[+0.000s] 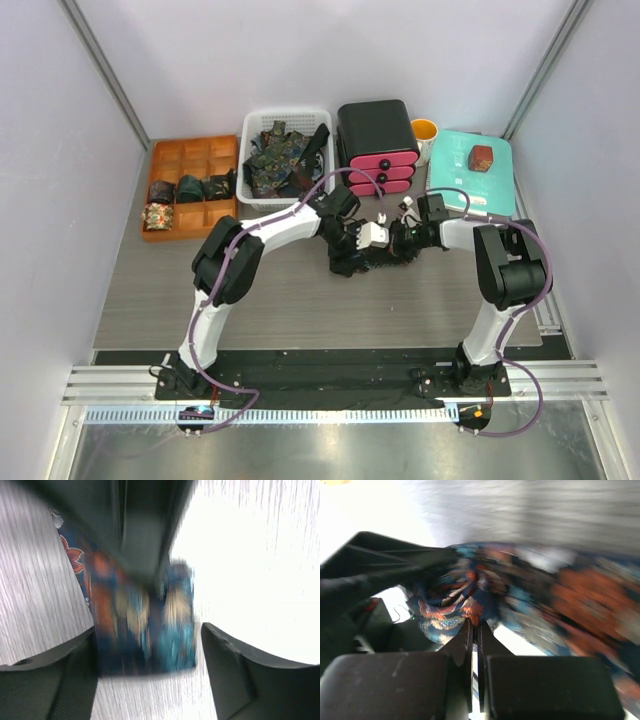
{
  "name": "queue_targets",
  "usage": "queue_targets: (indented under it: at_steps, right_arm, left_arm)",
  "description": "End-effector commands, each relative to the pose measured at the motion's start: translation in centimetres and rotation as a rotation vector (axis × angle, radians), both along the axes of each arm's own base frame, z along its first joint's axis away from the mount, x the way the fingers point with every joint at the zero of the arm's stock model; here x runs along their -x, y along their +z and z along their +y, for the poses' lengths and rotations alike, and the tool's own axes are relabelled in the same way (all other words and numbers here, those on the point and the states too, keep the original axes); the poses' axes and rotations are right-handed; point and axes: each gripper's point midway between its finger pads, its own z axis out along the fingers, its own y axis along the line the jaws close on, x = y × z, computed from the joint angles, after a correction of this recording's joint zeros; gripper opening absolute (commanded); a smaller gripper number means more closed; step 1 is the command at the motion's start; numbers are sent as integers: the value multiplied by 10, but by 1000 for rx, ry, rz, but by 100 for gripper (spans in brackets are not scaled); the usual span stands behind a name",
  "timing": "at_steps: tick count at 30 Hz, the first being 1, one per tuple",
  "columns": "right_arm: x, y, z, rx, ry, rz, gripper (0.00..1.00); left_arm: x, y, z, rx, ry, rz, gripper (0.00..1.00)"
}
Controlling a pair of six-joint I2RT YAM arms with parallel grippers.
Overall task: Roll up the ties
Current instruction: Roll the tie at the center of the board.
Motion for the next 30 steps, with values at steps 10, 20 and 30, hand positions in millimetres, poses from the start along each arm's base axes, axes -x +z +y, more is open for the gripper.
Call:
queue_targets:
  at_steps: [10,20,30]
  right_arm:
    - [1,-70,-47,264,-62,109,1]
    - [2,-70,-46,260,-37,117,1]
    - [4,-70,-43,242,-25,126,1]
  left_arm:
    - [-28,39,2,210,64,-81,91]
    - [-28,51,-29,279,9,-108,100]
    - [-24,41,-56,266,-61,-207,94]
